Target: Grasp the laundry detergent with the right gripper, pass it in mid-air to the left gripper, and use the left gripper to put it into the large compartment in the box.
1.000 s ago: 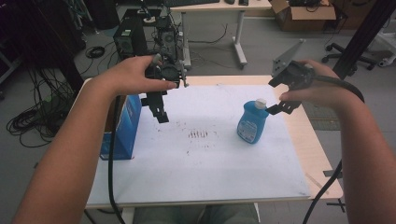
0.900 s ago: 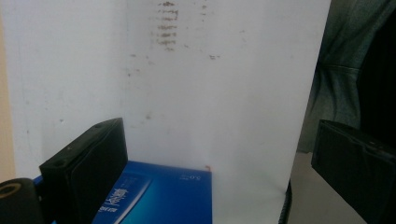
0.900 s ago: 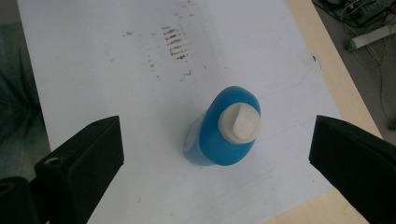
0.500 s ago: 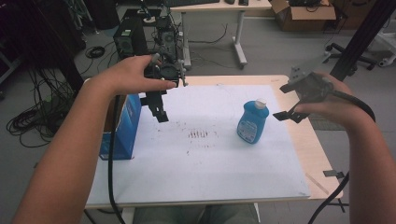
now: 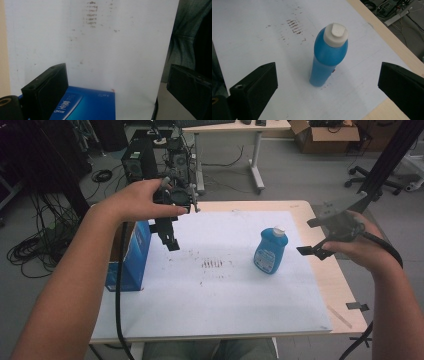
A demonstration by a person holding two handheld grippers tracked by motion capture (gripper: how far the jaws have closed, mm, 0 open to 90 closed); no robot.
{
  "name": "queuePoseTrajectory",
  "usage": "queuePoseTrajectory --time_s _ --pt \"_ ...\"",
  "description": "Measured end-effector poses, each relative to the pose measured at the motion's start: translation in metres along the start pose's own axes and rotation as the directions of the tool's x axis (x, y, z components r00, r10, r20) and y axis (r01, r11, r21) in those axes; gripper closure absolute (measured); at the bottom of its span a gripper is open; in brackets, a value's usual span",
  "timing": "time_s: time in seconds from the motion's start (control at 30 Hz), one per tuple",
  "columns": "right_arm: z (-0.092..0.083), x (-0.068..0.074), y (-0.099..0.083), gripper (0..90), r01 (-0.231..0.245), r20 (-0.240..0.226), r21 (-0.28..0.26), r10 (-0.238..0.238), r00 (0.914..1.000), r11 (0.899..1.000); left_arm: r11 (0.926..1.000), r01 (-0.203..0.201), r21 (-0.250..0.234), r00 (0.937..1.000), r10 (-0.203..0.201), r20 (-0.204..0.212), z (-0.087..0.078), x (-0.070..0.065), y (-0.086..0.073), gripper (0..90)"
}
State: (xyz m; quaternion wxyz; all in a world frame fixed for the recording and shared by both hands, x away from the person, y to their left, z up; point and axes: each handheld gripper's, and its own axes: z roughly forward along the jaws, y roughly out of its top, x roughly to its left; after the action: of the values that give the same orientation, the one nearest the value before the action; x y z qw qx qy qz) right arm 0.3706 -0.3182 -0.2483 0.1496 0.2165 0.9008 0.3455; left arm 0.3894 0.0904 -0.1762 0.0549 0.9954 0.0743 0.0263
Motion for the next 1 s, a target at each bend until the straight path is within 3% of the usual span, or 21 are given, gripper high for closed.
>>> queuePoseTrajectory --time_s 0.33,0.47,1.0 --pt "0.012 -0.002 -0.033 2.2 -0.078 0.013 -0.082 0.079 0.9968 0.994 1.0000 -0.002 0.003 1.0000 0.002 0.003 0.001 0.001 0.000 4.0" --pt "0.021 -0.004 -0.050 1.9 -0.124 0.023 -0.126 0.128 0.9915 0.984 1.0000 -0.002 0.002 1.0000 0.002 0.005 0.000 0.000 0.000 3.9" --pt "0.050 -0.004 -0.091 1.5 -0.214 0.027 -0.181 0.223 0.9745 0.960 0.9999 -0.008 0.014 0.9999 0.008 0.009 0.001 0.000 0.001 4.0"
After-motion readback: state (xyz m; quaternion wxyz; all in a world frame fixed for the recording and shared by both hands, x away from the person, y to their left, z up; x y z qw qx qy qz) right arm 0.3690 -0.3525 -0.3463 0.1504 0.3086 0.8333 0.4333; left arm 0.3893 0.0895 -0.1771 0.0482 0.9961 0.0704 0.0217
